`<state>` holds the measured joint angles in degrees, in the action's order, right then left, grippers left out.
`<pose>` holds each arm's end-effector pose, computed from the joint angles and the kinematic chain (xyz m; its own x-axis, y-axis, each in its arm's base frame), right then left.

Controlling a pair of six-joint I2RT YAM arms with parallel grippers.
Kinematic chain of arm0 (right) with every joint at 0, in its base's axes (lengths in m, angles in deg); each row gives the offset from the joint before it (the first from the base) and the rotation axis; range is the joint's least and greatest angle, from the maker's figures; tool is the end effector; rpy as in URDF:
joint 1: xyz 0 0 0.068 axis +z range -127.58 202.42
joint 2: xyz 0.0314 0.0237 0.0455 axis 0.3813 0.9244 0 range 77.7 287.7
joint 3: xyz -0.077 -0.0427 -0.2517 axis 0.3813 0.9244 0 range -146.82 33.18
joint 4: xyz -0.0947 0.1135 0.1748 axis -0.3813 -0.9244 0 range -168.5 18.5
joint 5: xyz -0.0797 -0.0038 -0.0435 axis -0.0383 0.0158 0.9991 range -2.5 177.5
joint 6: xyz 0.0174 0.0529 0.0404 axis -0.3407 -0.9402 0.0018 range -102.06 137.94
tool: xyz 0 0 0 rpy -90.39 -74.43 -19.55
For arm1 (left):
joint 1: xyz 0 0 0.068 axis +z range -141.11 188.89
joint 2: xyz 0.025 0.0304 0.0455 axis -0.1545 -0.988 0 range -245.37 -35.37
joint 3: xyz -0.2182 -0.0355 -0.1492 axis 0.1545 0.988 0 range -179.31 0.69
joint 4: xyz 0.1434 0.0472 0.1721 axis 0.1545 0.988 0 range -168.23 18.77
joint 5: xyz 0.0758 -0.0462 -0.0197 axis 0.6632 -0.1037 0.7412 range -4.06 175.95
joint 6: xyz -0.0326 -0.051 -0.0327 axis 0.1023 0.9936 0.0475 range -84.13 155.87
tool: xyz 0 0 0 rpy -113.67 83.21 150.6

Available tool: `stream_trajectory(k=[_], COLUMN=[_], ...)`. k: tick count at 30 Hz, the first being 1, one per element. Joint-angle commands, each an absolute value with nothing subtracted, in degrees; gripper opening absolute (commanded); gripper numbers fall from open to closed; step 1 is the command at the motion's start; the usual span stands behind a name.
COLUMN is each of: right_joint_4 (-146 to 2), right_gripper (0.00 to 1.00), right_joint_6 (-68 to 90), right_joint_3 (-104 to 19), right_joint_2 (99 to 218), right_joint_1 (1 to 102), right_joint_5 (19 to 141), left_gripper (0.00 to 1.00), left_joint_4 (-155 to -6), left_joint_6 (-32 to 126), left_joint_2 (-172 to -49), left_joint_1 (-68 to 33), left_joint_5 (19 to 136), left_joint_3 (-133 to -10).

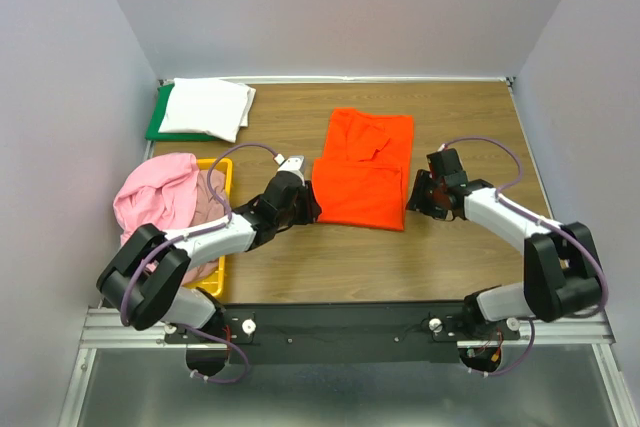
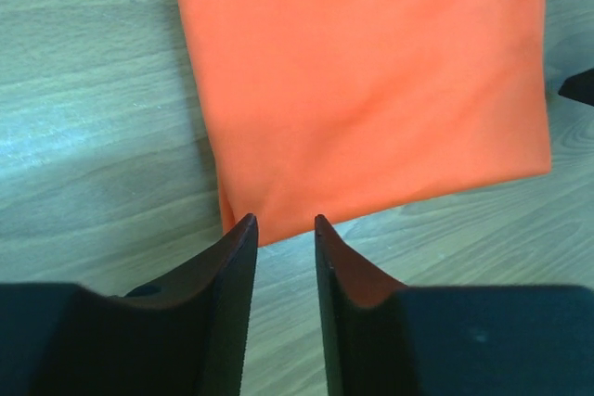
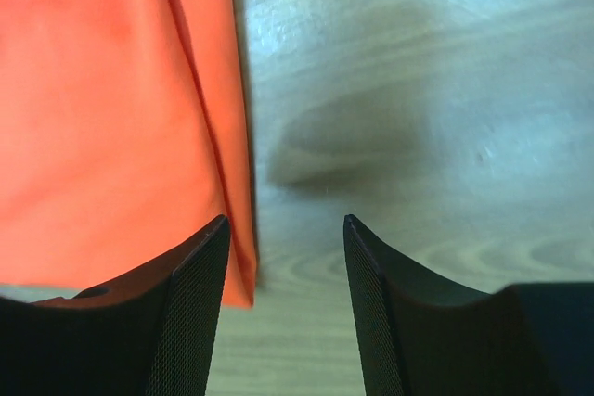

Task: Fold and stack the t-shirts
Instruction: Fold the tshirt

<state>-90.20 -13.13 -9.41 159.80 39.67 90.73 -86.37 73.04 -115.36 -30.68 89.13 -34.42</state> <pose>0.2424 0.0720 0.1713 -0.8335 0.2807 -0.4758 0.1895 0.9543 0.2309 0.2101 -0.1696 0.1841 -0.7309 -0.1786 -0.6587 0.2008 0.8661 -0.4577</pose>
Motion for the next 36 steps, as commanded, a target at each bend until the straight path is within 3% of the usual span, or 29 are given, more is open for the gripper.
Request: stream_trajectory(k=[1, 7, 19, 36], right_joint_4=[-95.14, -96.55, -95.41, -90.58], right_gripper=[0.59, 0.59, 0.57, 0.44], right_joint_6=[-14.66, -18.26, -20.2, -20.29], right_joint_3=[-8.05, -4.53, -2.86, -0.93], right_joint_2=[154.09, 150.3, 151.78, 154.77], right_joint_1=[39.64, 43.67, 45.53, 45.53], right_joint_5=[90.59, 85.75, 88.56, 84.08], left_gripper=[0.46, 0.51, 0.51, 0.45], left_joint_4=[-85.35, -85.87, -90.53, -91.85], left_joint_6=[73.31, 73.67, 73.05, 74.1], left_joint_2=[-113.42, -114.21, -120.27, -121.85], left_joint_1=[-31.28, -31.28, -31.28, -31.28], left_joint_5=[91.31, 92.27, 90.78, 88.93], left_joint_3=[-34.55, -33.15, -33.76, -31.3])
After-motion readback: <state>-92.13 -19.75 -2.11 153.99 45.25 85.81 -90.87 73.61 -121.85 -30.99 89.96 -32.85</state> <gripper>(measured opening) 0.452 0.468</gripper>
